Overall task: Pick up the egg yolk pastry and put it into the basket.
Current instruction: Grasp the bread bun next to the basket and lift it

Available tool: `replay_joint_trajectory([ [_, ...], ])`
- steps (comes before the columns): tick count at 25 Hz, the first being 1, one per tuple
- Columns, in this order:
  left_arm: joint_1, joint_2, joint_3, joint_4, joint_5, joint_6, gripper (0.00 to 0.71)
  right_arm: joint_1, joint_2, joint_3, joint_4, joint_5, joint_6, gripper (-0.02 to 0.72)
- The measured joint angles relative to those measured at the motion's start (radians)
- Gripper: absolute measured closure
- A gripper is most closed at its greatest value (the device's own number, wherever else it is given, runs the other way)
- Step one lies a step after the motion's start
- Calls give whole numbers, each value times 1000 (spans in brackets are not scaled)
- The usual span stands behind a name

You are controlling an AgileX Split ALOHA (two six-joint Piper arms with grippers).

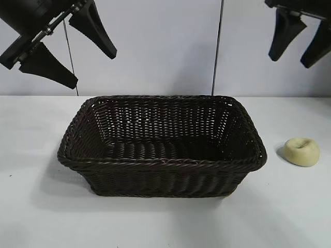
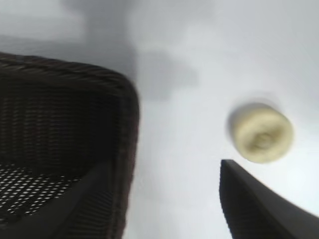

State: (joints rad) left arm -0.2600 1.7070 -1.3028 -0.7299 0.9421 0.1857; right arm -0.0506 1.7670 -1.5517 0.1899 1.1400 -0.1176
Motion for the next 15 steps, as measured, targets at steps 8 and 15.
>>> replay_joint_trajectory([
  [8,0,0,0,0,1,0,144,-1,5,98,-15,-74,8,139],
  [15,0,0,0,0,1,0,144,-1,113,103,-15,-90,30,132],
])
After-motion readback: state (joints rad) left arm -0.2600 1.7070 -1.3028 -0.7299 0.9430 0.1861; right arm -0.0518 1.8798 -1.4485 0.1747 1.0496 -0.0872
